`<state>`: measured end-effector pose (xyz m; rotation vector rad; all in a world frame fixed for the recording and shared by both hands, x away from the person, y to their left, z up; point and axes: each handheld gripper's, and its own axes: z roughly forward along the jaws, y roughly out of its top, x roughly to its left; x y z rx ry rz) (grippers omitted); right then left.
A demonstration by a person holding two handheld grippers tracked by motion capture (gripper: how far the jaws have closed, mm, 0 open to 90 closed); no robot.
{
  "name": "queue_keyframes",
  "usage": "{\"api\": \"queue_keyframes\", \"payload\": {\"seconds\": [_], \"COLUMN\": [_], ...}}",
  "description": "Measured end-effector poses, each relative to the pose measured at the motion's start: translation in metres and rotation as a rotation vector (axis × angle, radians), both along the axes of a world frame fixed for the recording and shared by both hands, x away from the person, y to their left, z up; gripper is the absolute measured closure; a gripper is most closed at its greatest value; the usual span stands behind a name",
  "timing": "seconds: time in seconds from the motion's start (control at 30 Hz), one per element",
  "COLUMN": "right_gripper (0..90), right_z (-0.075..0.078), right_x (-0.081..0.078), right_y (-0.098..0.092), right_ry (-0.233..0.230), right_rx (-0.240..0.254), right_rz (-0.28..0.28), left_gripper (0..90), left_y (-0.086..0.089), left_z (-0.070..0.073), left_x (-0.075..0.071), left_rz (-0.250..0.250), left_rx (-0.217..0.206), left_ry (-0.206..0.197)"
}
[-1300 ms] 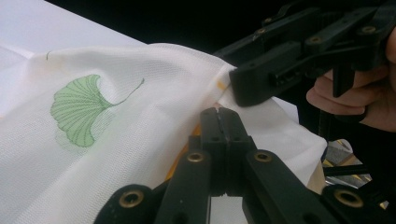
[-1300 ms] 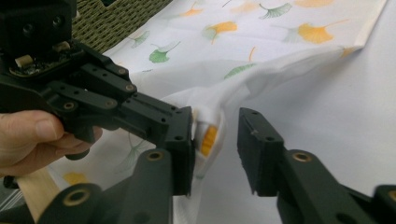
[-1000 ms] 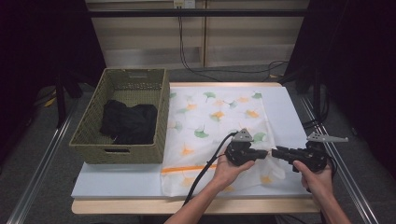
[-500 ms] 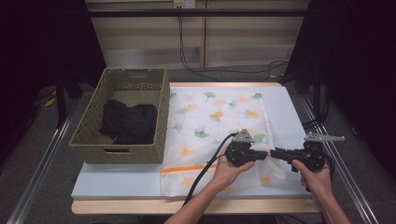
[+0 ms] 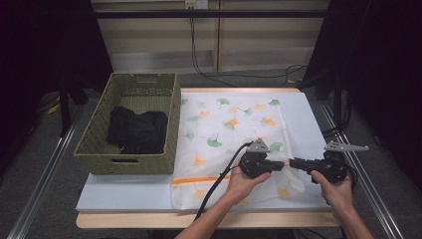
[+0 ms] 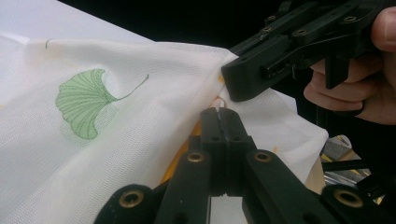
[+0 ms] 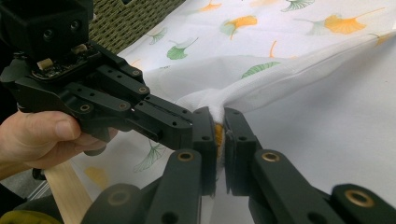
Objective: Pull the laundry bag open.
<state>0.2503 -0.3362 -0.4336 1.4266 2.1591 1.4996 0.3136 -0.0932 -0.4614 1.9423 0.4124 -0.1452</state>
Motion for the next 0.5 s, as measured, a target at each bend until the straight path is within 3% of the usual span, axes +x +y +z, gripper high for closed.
{"api": "queue_keyframes", "payload": {"seconds": [0.5], "right_gripper": [85.2], "right_z": [0.0004], "right_x": [-0.0014], "right_y": [-0.0019], "right_ry": [-0.012], "right_rx": [-0.014], "right_rz": [-0.023], "left_gripper": [90.0], "left_y": [0.0063], "left_z": [-0.0003], "left_x": [0.0023], "left_rz": [0.001], "left_rx": [0.024], "left_ry": [-0.001]}}
